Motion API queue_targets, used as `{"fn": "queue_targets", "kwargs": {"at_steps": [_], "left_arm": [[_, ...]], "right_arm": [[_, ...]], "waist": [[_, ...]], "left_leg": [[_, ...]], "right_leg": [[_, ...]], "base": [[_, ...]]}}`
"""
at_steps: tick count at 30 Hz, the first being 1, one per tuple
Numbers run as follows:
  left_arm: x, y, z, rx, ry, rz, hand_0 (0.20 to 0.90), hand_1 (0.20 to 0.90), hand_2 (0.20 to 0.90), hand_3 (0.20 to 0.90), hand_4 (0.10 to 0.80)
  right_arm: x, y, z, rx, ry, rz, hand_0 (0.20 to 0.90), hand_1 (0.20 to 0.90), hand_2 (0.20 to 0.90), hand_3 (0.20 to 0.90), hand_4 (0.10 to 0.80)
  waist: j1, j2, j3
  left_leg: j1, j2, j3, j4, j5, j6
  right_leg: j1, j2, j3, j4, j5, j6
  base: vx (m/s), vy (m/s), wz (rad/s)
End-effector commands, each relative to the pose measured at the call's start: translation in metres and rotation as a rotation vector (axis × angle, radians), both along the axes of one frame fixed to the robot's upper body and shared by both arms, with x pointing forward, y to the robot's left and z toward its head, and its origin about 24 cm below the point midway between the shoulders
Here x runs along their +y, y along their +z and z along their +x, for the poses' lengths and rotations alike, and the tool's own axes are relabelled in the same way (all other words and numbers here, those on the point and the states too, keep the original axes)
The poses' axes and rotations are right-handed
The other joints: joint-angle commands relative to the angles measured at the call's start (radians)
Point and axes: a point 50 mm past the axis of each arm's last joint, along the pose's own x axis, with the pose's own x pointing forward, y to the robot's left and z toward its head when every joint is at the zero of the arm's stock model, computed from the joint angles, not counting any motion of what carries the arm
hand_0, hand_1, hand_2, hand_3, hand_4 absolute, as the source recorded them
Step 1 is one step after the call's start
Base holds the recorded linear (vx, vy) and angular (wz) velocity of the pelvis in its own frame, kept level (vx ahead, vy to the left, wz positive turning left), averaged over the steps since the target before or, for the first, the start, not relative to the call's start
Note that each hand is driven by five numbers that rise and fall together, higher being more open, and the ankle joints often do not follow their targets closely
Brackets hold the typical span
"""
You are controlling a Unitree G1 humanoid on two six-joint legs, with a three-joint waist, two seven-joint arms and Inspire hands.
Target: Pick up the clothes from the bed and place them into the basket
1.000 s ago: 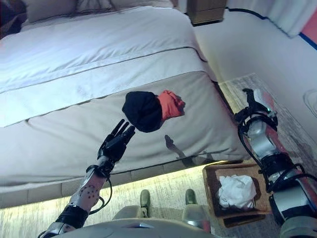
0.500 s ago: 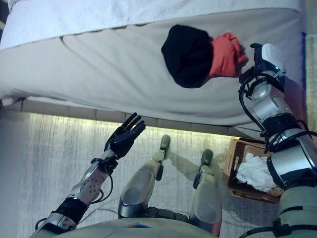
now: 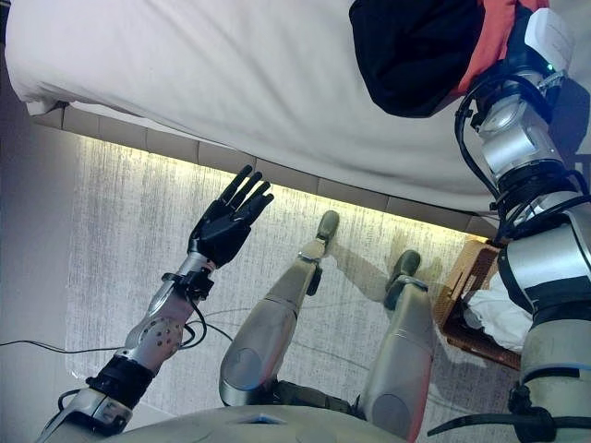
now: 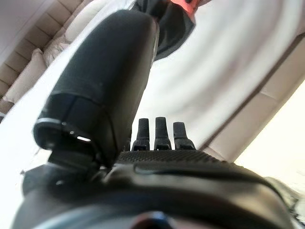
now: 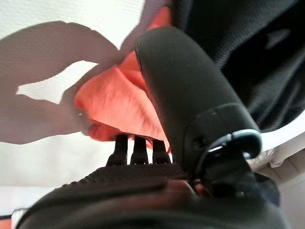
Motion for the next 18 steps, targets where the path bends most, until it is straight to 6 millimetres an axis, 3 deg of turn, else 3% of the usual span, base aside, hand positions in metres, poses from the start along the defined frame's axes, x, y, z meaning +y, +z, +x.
{"fn": "queue_targets", "kwargs": {"at_steps": [1, 2, 3, 4, 5, 11, 18], "left_arm": [[0.004, 0.029, -0.007, -0.151, 0.025, -0.051, 0.900, 0.900, 0.900, 0.900, 0.800], [0.006, 0.031, -0.008, -0.151, 0.028, -0.050, 0.900, 0.900, 0.900, 0.900, 0.800], [0.008, 0.031, -0.008, -0.151, 0.033, -0.052, 0.900, 0.900, 0.900, 0.900, 0.800], [0.011, 0.031, -0.010, -0.153, 0.041, -0.054, 0.900, 0.900, 0.900, 0.900, 0.800], [0.013, 0.032, -0.012, -0.154, 0.045, -0.054, 0.900, 0.900, 0.900, 0.900, 0.800], [0.022, 0.036, -0.014, -0.161, 0.056, -0.056, 0.900, 0.900, 0.900, 0.900, 0.800], [0.024, 0.033, -0.009, -0.158, 0.045, -0.036, 0.900, 0.900, 0.900, 0.900, 0.800]], "right_arm": [[-0.011, 0.066, -0.020, -0.236, -0.073, -0.052, 0.900, 0.900, 0.900, 0.900, 0.800], [-0.012, 0.069, -0.021, -0.243, -0.074, -0.033, 0.900, 0.900, 0.900, 0.900, 0.800], [-0.013, 0.071, -0.022, -0.245, -0.080, -0.027, 0.733, 0.733, 0.733, 0.705, 0.605], [-0.016, 0.075, -0.025, -0.238, -0.093, -0.036, 0.359, 0.359, 0.359, 0.269, 0.169], [-0.018, 0.077, -0.026, -0.230, -0.103, -0.047, 0.300, 0.300, 0.300, 0.200, 0.100], [-0.027, 0.079, -0.032, -0.168, -0.170, -0.169, 0.300, 0.300, 0.300, 0.200, 0.100], [-0.031, 0.074, -0.032, -0.196, -0.177, -0.181, 0.300, 0.300, 0.300, 0.200, 0.100]], "waist": [[0.033, 0.019, -0.029], [0.036, 0.020, -0.029], [0.038, 0.020, -0.029], [0.039, 0.021, -0.029], [0.040, 0.021, -0.029], [0.039, 0.010, -0.029], [0.027, -0.006, -0.029]], "left_leg": [[-0.070, -0.015, 0.006, 0.177, -0.216, 0.049], [-0.080, -0.014, 0.007, 0.183, -0.217, 0.053], [-0.089, -0.013, 0.009, 0.189, -0.217, 0.055], [-0.107, -0.010, 0.013, 0.206, -0.220, 0.057], [-0.118, -0.009, 0.015, 0.217, -0.223, 0.057], [-0.123, -0.004, 0.027, 0.266, -0.244, 0.065], [-0.020, 0.001, 0.037, 0.236, -0.254, 0.061]], "right_leg": [[-0.013, 0.076, -0.010, 0.014, -0.020, -0.054], [-0.025, 0.078, -0.010, 0.022, -0.022, -0.055], [-0.034, 0.078, -0.011, 0.029, -0.025, -0.056], [-0.053, 0.077, -0.014, 0.045, -0.029, -0.059], [-0.064, 0.077, -0.014, 0.059, -0.032, -0.060], [-0.066, 0.075, -0.025, 0.096, -0.042, -0.064], [0.047, 0.080, -0.033, 0.046, -0.032, -0.060]], "base": [[-0.014, -0.053, 0.02], [-0.012, -0.041, 0.07], [-0.013, -0.033, 0.10], [-0.014, -0.025, 0.07], [-0.014, -0.025, 0.04], [0.000, -0.021, 0.01], [0.003, 0.001, -0.04]]}}
